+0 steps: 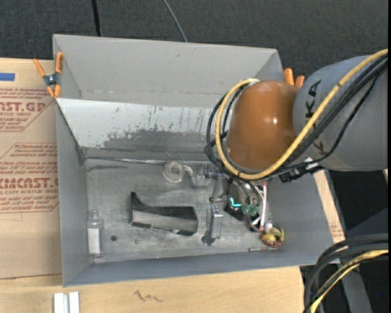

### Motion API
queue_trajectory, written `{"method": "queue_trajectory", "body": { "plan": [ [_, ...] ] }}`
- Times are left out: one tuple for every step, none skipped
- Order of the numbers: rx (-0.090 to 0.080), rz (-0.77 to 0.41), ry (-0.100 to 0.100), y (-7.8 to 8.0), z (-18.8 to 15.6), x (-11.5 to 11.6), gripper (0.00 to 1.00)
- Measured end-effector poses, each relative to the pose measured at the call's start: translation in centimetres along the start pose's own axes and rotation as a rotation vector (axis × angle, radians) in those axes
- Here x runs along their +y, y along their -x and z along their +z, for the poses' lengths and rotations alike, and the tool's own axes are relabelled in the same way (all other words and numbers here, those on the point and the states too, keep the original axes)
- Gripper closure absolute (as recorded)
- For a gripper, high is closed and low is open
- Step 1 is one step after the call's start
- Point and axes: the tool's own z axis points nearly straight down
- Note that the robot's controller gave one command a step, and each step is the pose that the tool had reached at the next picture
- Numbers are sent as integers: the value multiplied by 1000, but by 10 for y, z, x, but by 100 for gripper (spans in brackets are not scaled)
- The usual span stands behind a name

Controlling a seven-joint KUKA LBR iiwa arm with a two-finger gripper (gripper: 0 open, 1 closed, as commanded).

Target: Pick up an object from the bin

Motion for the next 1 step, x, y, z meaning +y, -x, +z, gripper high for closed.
{"method": "queue_trajectory", "body": {
  "plan": [
    [-8,1,0,2,-4,0,0]
  ]
}}
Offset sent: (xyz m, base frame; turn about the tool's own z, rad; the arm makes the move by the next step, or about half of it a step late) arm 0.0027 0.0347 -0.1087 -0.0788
